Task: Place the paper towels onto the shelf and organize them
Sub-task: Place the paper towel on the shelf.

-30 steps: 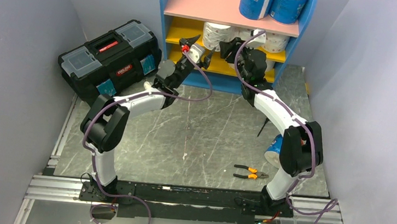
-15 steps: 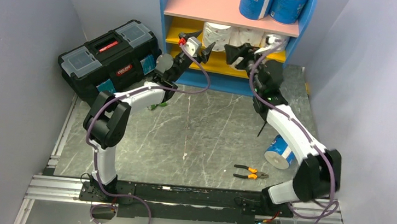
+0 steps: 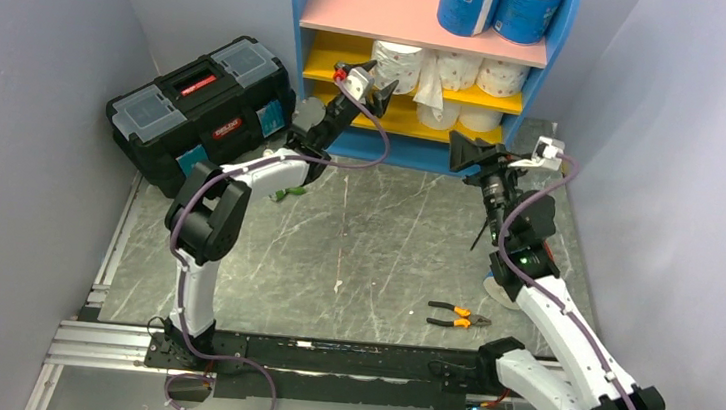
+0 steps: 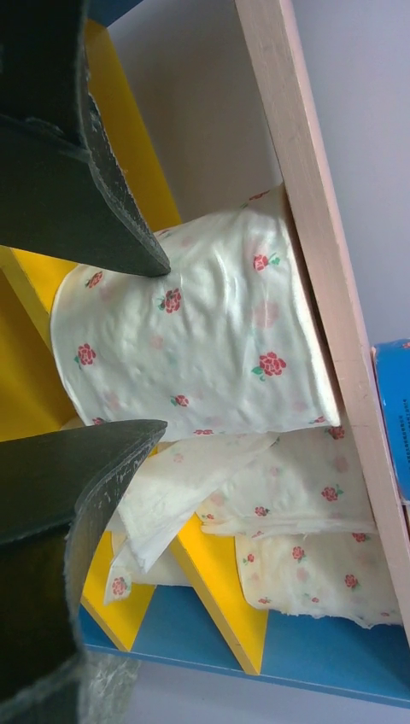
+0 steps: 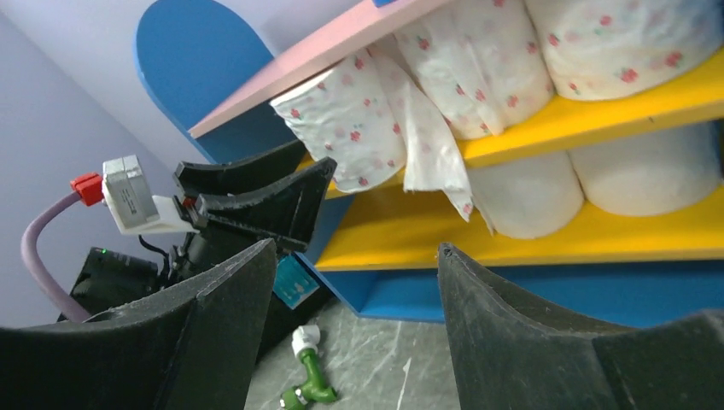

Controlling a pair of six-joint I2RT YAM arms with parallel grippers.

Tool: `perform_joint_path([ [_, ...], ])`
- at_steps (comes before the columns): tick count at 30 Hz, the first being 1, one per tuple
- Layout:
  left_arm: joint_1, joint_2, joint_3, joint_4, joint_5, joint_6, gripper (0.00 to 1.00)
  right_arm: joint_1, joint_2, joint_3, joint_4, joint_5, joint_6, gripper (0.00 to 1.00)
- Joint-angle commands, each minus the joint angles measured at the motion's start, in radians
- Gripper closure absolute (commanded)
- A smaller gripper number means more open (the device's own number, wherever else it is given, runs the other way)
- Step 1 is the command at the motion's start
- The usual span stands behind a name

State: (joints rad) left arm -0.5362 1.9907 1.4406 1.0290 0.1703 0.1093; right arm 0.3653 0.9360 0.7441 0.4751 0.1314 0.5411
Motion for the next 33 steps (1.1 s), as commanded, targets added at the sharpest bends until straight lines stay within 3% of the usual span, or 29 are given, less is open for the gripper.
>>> perform_joint_path([
  [1, -0.008, 0.026, 0.075, 0.028, 0.018, -0.021, 0.32, 0.000, -0.113, -0.036, -0.062, 0.061, 0.021, 0.29],
  [13, -0.020, 0.103, 0.183, 0.013, 0.003, -0.028, 0.33, 0.003, -0.268, -0.114, -0.194, 0.012, 0.051, 0.29],
  [33, -0.025, 0.174, 0.249, 0.003, -0.032, -0.036, 0.29, 0.003, -0.317, -0.214, -0.255, -0.041, 0.110, 0.30],
])
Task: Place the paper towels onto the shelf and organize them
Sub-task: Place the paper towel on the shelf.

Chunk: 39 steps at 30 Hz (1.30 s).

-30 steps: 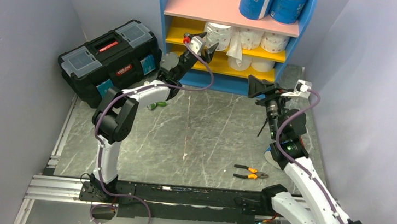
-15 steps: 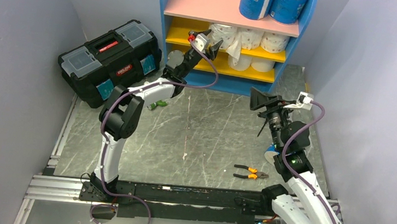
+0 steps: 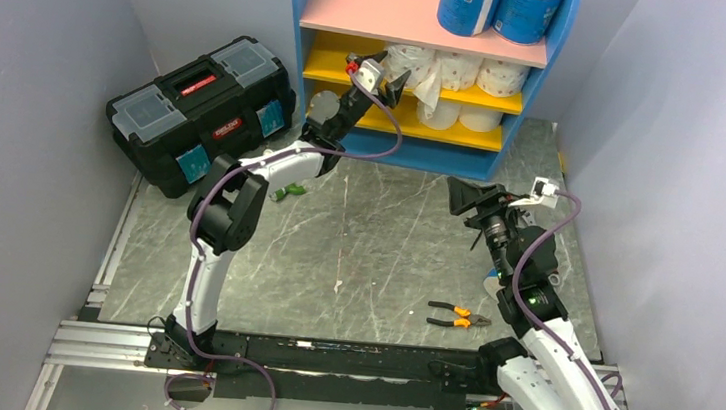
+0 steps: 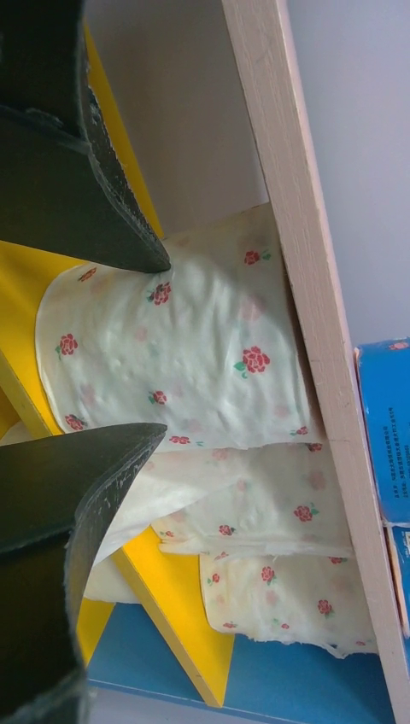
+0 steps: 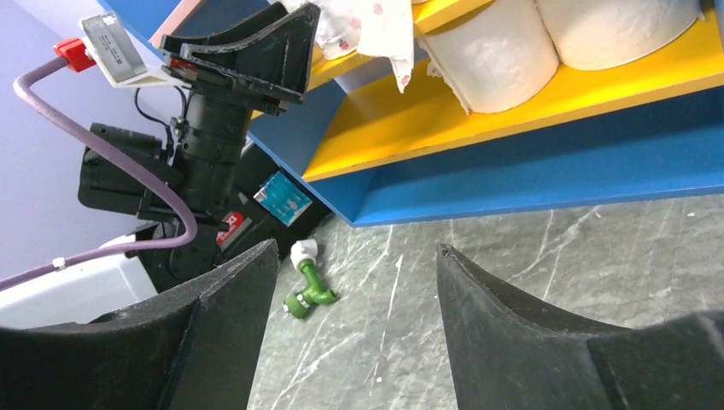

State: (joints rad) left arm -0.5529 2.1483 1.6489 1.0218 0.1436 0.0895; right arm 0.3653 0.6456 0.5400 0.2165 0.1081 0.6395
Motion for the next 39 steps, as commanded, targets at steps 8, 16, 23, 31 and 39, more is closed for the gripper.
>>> perform_joint_path([
  [8, -0.006, 0.033, 0.062, -0.003, -0.020, -0.011, 0.27, 0.003, -0.052, -0.021, -0.023, -0.007, -0.002, 0.30],
  [16, -0.006, 0.008, 0.014, 0.054, 0.004, -0.016, 0.14, 0.003, -0.075, -0.023, -0.062, 0.005, -0.022, 0.29],
  [23, -0.008, -0.151, -0.168, 0.128, -0.029, 0.004, 0.04, 0.002, -0.135, 0.007, -0.173, 0.067, -0.080, 0.25],
  [31, -0.062, -0.503, -0.558, 0.128, -0.213, 0.010, 0.01, 0.001, -0.167, 0.056, -0.380, 0.285, 0.007, 0.02],
  [39, -0.221, -0.835, -0.700, -0.425, -0.457, 0.006, 0.01, 0.000, -0.008, 0.247, -0.787, 0.463, 0.074, 0.00],
])
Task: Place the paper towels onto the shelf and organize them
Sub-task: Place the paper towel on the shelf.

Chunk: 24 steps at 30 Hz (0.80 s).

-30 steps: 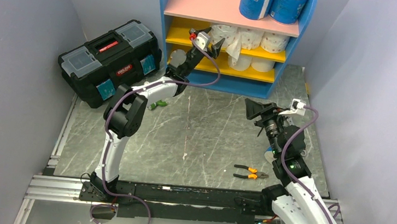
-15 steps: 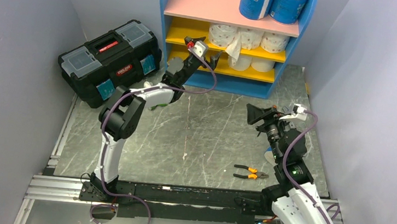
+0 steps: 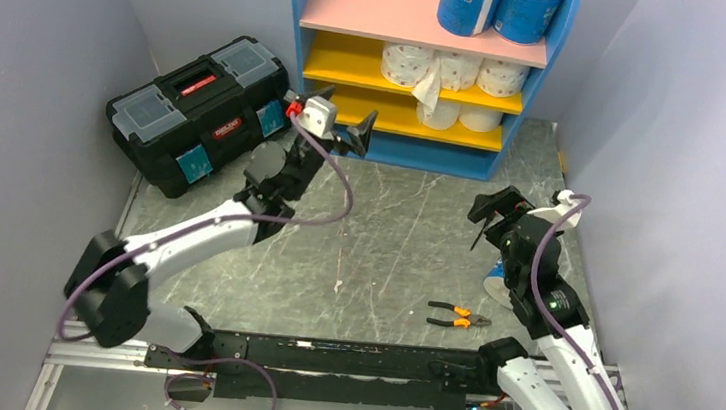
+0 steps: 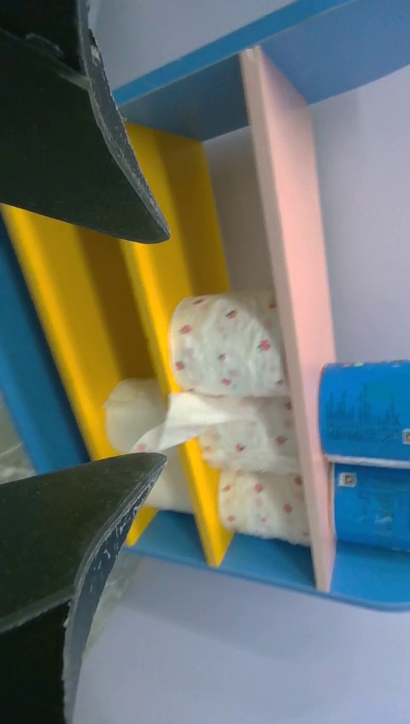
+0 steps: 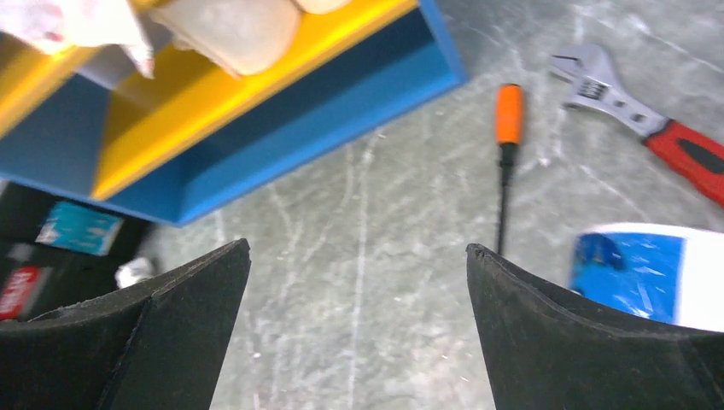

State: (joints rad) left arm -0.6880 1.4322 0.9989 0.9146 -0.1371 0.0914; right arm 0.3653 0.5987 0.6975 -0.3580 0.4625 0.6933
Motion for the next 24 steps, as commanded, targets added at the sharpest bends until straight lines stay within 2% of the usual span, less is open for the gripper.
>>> perform_joint_path([
  [1, -0.114, -0.157, -0.070, -0.381, -0.203, -0.015, 0.01, 0.001, 0.043, 0.103, -0.233, 0.114, 0.014, 0.00],
  [4, -0.167, -0.268, -0.109, -0.605, -0.288, -0.194, 0.01, 0.001, 0.048, 0.126, -0.273, 0.108, -0.016, 0.00],
  [8, -0.192, -0.390, -0.163, -0.873, -0.323, -0.427, 0.01, -0.006, 0.099, 0.170, -0.360, 0.108, -0.028, 0.00],
  [17, -0.233, -0.621, -0.382, -1.105, -0.365, -0.740, 0.01, -0.145, 0.192, 0.219, -0.508, -0.012, -0.010, 0.00],
  [21, -0.235, -0.674, -0.440, -1.140, -0.347, -0.815, 0.00, -0.208, 0.182, 0.192, -0.558, -0.015, 0.042, 0.00],
  [24, -0.238, -0.680, -0.464, -1.149, -0.325, -0.827, 0.01, -0.246, 0.155, 0.184, -0.610, 0.041, 0.116, 0.00],
])
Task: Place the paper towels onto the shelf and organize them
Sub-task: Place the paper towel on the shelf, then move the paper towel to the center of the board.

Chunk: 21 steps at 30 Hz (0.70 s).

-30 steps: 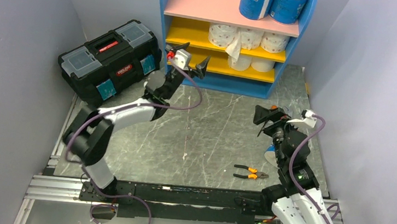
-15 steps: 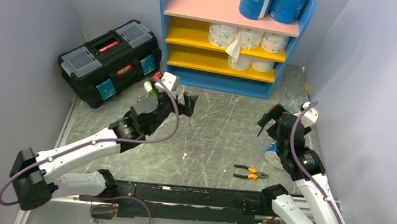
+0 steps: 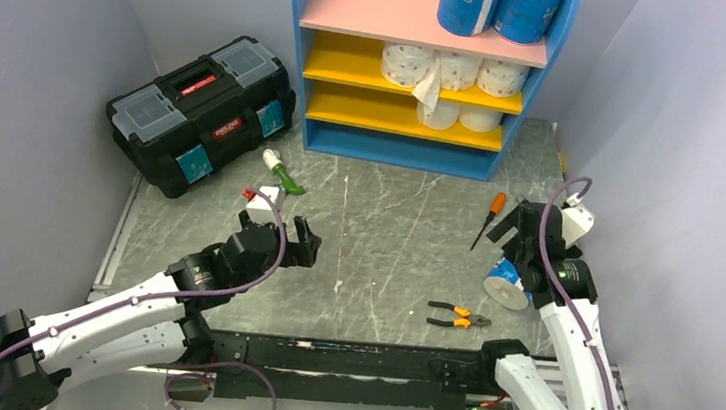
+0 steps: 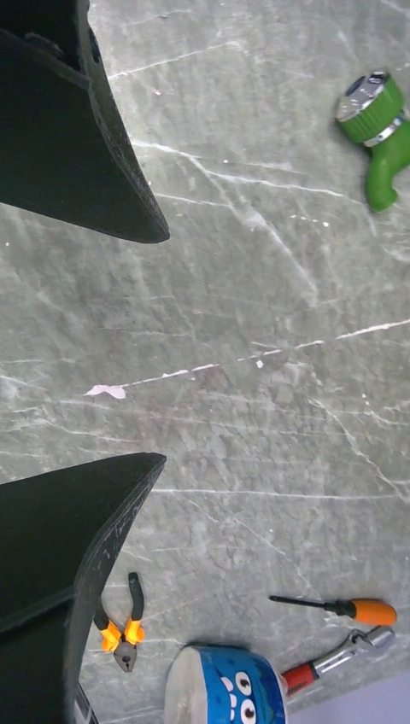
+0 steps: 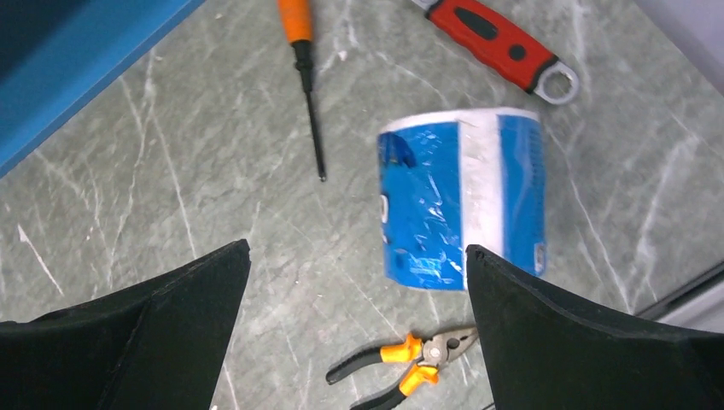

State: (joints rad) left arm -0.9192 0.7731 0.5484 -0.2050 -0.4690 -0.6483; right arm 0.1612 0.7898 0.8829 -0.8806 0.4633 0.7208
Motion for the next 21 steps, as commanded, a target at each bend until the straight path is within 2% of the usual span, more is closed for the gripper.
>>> perform_joint_path([
  [1, -0.006, -0.018, -0.019, -0.027, 0.014, -0.089, 0.01, -0.052, -0.049, -0.008, -0.101, 0.050, 0.115, 0.00],
  [4, -0.006, 0.002, -0.035, -0.019, 0.047, -0.095, 0.01, -0.078, -0.056, -0.018, -0.147, 0.110, 0.164, 0.00],
  [8, -0.006, 0.013, -0.049, -0.009, 0.081, -0.105, 0.01, -0.121, 0.039, -0.013, -0.204, 0.151, 0.199, 0.00],
  [15, -0.006, -0.027, -0.082, 0.031, 0.096, -0.108, 0.01, -0.247, 0.116, -0.084, -0.070, -0.018, 0.142, 0.00],
  [21, -0.006, -0.008, -0.076, 0.039, 0.121, -0.098, 0.01, -0.258, 0.126, -0.175, 0.092, -0.189, 0.093, 0.00],
])
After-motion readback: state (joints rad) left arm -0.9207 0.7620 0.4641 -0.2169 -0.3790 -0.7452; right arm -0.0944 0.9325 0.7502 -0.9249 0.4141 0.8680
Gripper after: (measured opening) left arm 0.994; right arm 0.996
